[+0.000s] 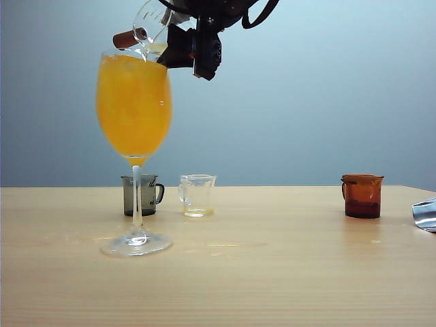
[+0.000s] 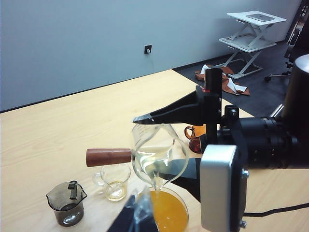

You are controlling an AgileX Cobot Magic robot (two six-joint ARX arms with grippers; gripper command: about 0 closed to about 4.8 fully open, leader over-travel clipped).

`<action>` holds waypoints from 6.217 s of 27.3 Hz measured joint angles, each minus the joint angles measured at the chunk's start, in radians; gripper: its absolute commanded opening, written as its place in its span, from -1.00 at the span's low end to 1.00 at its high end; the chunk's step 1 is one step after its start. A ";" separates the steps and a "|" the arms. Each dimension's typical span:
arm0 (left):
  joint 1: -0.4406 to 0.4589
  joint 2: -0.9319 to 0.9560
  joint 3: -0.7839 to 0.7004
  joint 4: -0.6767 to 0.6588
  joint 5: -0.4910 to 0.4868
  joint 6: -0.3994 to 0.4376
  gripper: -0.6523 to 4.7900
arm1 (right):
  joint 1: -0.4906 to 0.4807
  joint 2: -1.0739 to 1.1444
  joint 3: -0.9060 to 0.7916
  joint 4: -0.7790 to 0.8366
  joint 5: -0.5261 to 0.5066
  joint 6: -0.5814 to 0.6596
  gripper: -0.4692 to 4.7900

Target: Pick up the third measuring cup from the left, pour the pineapple juice inside into the goblet, and finally put the measuring cup back in its original place.

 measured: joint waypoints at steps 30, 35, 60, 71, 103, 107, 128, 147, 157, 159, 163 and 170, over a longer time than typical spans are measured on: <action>0.000 0.000 0.000 0.000 0.000 0.000 -0.78 | 0.014 0.000 0.000 0.015 -0.003 -0.199 -0.47; 0.000 0.000 0.000 0.000 0.000 0.000 -0.78 | 0.013 0.000 0.000 0.016 -0.003 -0.199 -0.47; 0.000 0.000 0.000 0.000 0.000 0.000 -0.78 | 0.013 0.000 0.000 0.028 -0.002 -0.286 -0.47; 0.000 0.000 0.000 0.000 0.000 0.000 -0.78 | 0.013 0.000 0.000 0.032 -0.002 -0.228 -0.48; 0.000 0.000 0.000 0.000 0.000 0.000 -0.78 | -0.189 -0.002 0.000 0.038 0.112 0.683 -0.60; 0.000 0.000 0.000 0.000 0.000 0.000 -0.78 | -0.235 -0.002 -0.014 0.060 0.113 0.797 -0.64; 0.000 0.000 0.000 -0.005 0.030 0.000 -0.78 | -0.249 0.164 -0.286 0.469 0.270 1.150 -0.64; 0.000 0.001 0.000 -0.087 0.089 0.011 -0.78 | -0.250 0.426 -0.267 0.715 0.330 1.243 -0.64; 0.000 0.001 0.000 -0.118 0.089 0.016 -0.78 | -0.275 0.515 -0.211 0.718 0.327 1.246 -0.64; 0.000 0.001 0.000 -0.150 0.089 0.035 -0.78 | -0.287 0.528 -0.203 0.713 0.322 1.254 -0.64; 0.000 0.001 0.000 -0.177 0.089 0.061 -0.78 | -0.295 0.528 -0.198 0.719 0.314 1.263 -0.64; 0.000 0.001 0.000 -0.191 0.089 0.072 -0.78 | -0.306 0.534 -0.197 0.719 0.304 1.286 -0.64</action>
